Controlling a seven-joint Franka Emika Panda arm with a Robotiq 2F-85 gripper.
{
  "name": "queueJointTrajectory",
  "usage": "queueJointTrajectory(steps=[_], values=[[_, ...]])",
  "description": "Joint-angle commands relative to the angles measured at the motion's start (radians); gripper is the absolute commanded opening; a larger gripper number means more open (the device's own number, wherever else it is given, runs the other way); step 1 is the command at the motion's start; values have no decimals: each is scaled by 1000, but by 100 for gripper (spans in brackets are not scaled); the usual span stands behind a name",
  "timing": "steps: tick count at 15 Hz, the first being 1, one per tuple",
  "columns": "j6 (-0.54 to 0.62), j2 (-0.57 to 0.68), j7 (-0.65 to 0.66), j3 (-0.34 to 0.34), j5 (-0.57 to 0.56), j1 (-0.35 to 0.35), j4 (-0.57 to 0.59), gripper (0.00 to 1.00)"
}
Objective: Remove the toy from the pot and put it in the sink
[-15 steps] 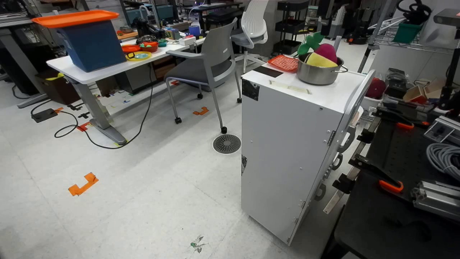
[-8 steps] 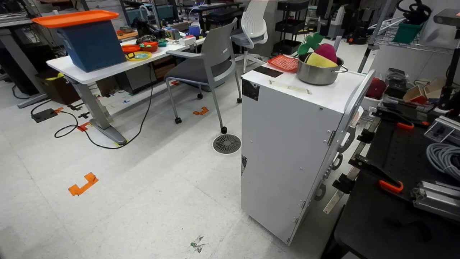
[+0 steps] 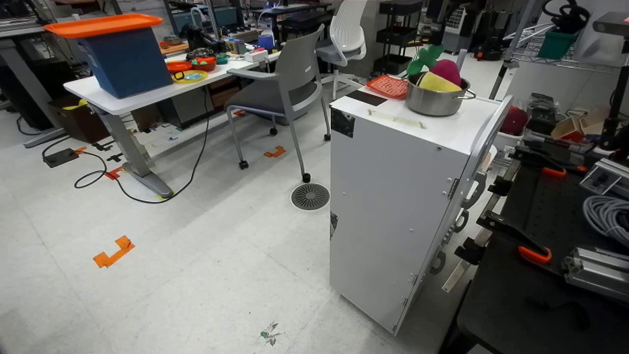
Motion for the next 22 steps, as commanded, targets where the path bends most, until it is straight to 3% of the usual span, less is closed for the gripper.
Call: queueJointTrajectory(steps=[1,3,6,13,18,19,22], values=[[5,15,-20,4,30,6,9,100],[10,26,-24,8,16,10,6,74],[7,38,-36,12,22,13,10,49],[0,51,-45,11,31,13,11,0],[1,44,-50,12,43,13,9,0],[0,41,-54,13,49,13,9,18],[-4,38,-65,14,60,13,9,40]])
